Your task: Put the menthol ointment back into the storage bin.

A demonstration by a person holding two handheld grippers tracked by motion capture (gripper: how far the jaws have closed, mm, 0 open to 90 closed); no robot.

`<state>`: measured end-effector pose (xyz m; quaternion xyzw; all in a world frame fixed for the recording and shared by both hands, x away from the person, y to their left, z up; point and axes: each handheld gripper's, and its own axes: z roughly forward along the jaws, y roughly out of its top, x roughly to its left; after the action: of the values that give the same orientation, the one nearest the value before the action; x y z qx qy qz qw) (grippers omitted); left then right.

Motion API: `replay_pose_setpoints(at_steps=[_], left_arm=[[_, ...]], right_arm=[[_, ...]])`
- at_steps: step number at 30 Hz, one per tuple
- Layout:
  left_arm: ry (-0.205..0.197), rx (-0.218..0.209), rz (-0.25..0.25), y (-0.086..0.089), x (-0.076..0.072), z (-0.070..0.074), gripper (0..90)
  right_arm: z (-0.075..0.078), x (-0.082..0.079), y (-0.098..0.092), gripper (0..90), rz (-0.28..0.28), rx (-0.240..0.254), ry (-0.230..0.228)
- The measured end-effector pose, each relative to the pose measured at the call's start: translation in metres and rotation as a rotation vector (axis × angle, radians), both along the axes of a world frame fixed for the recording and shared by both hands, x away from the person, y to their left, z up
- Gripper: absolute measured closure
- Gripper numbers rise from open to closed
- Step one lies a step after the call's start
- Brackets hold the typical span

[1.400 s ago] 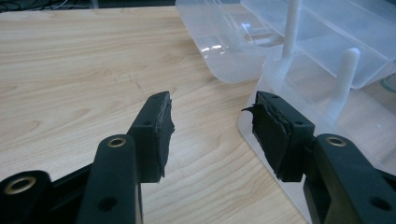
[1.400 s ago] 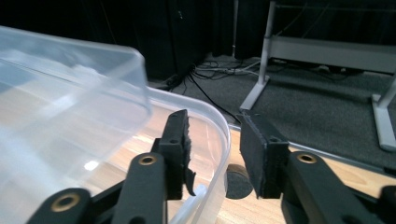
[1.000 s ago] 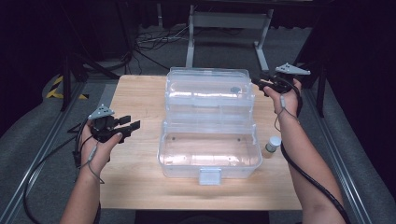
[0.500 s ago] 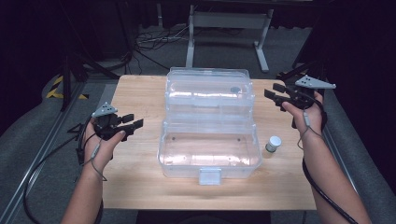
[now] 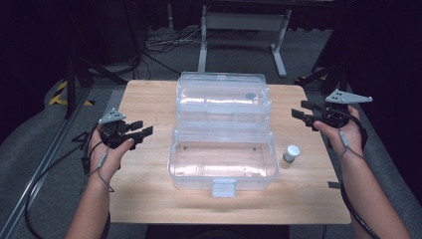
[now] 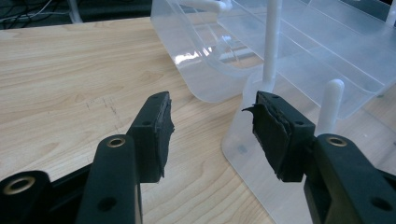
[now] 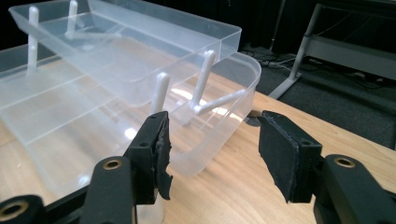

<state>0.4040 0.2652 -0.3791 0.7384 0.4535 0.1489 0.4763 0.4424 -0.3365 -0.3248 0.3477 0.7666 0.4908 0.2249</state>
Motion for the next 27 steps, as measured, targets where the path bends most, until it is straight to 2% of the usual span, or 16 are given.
replay_pose_setpoints(at_steps=[2,5,10,16,19,27], left_arm=[[0.001,0.0,-0.001,-0.0001,0.0001,-0.0002,48.0],[0.001,-0.001,-0.003,-0.0005,0.0001,0.0002,48.0],[0.004,0.001,-0.003,-0.0001,0.0008,-0.0006,47.7],[0.007,0.001,-0.005,0.0,0.0005,-0.0004,47.6],[0.008,0.0,-0.004,0.0004,0.0004,-0.0003,47.6],[0.02,0.001,-0.01,-0.0007,0.0009,-0.0015,47.5]], right_arm=[[-0.001,-0.0025,-0.0022,43.4,0.015,-0.018,0.035],[-0.0024,-0.0044,-0.0048,43.4,0.031,-0.056,0.063],[-0.0009,-0.0091,-0.0032,43.5,0.072,-0.146,0.084],[0.0005,-0.0098,-0.0015,44.0,0.114,-0.198,0.11],[0.0002,-0.01,-0.0009,44.5,0.139,-0.235,0.137],[-0.0034,-0.0085,0.0026,44.4,0.172,-0.287,0.204]])
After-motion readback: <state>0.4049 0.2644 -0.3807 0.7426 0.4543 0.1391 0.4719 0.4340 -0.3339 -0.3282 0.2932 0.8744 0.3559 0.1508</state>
